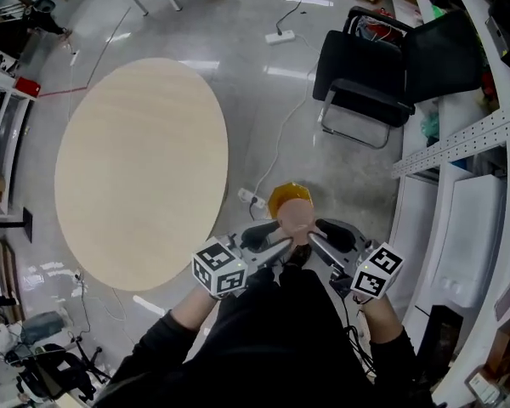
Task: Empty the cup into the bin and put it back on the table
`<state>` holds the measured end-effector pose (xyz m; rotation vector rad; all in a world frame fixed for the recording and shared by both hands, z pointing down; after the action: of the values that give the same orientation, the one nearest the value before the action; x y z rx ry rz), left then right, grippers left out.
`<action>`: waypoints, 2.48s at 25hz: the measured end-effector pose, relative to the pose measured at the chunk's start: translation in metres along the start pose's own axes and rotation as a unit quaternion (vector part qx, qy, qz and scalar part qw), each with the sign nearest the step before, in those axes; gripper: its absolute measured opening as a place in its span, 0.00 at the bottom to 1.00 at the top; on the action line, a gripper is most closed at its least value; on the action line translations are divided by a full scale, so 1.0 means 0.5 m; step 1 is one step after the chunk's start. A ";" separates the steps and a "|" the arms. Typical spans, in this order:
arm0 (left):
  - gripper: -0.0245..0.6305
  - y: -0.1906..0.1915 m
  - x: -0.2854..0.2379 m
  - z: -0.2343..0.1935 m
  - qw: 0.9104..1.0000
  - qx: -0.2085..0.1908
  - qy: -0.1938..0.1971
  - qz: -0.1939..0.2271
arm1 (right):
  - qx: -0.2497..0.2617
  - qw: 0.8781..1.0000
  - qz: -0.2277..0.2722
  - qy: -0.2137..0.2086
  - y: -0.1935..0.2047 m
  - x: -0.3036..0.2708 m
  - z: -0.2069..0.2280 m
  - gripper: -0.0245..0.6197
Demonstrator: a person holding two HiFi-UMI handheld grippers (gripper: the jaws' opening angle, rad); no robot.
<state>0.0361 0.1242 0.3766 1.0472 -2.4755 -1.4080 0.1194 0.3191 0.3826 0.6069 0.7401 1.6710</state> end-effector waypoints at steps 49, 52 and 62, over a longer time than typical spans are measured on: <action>0.34 -0.008 0.721 -0.064 0.927 -0.138 -0.287 0.201 | 0.220 0.902 -0.202 -0.312 0.211 -0.600 -0.430 0.28; 0.34 0.006 0.763 -0.088 0.921 -0.133 -0.306 0.203 | 0.232 0.890 -0.220 -0.325 0.244 -0.646 -0.447 0.28; 0.34 0.050 0.884 -0.174 0.899 -0.144 -0.377 0.169 | 0.300 0.838 -0.286 -0.354 0.366 -0.803 -0.497 0.28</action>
<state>-0.2758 -0.2001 0.3429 -0.0353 -2.5554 -2.2483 -0.0948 -0.1387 0.3496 1.2175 0.7741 0.5479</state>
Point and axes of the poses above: the fingertips, and each gripper's own axes: x backward along the fingers, z to its right, y out of its underside, the point moved 9 cm from there along x, backward along the fingers, and after that the axes turned 9 degrees about z, right-handed, at the moved point
